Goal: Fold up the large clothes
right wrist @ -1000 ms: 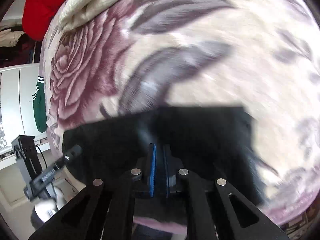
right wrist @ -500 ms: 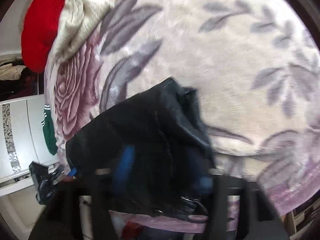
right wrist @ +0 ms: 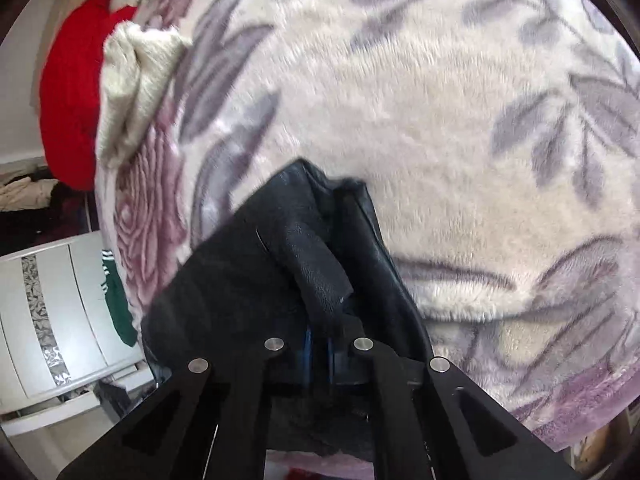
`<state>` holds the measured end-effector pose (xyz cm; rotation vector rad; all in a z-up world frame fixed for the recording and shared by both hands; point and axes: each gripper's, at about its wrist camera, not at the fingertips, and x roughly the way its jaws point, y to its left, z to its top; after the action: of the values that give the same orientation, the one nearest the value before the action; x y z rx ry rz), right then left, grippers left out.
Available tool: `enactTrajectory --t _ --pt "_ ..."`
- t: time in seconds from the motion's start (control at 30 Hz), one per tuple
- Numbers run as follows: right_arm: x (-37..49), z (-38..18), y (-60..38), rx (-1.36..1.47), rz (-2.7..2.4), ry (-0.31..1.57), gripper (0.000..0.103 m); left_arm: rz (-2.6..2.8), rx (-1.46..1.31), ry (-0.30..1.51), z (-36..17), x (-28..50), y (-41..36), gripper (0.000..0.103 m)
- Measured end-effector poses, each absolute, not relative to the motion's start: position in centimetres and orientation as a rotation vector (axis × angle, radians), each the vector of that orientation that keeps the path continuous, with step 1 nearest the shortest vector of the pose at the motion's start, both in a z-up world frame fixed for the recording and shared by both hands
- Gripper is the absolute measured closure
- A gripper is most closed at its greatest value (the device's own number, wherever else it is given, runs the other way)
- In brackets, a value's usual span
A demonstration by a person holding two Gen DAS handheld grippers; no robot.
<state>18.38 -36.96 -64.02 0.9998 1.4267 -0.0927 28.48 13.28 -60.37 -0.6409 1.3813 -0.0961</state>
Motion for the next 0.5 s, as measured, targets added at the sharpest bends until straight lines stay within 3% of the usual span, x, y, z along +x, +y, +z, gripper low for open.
enactTrajectory --t 0.13,0.5 --pt "19.0 -67.2 -37.4 0.974 -0.125 1.492 0.098 -0.075 -0.695 1.443 -63.9 28.0 13.7 0.096" --pt "19.3 -68.6 -37.4 0.947 -0.107 1.495 0.097 -0.105 -0.663 1.481 -62.1 28.1 14.3 0.090"
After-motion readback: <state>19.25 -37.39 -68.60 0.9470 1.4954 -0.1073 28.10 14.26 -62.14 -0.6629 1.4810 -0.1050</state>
